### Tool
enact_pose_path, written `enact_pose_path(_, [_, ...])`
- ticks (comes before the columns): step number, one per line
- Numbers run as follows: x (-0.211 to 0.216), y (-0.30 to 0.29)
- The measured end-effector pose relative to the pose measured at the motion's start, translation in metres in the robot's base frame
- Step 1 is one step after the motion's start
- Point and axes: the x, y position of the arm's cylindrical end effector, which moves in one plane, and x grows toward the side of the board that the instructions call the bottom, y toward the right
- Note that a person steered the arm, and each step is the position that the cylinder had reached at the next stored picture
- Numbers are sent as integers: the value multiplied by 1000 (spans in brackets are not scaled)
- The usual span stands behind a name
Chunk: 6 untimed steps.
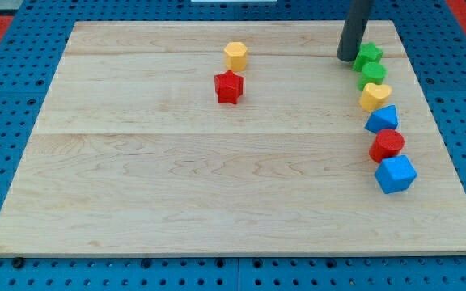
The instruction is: Push the red star left a bit
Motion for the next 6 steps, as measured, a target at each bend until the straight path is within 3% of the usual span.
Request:
enact_pose_path(1, [-9,-6])
enact_pose_path(2, [-7,-55])
enact_pose_path(4, [64,-133])
enact_pose_path(6, [20,-213])
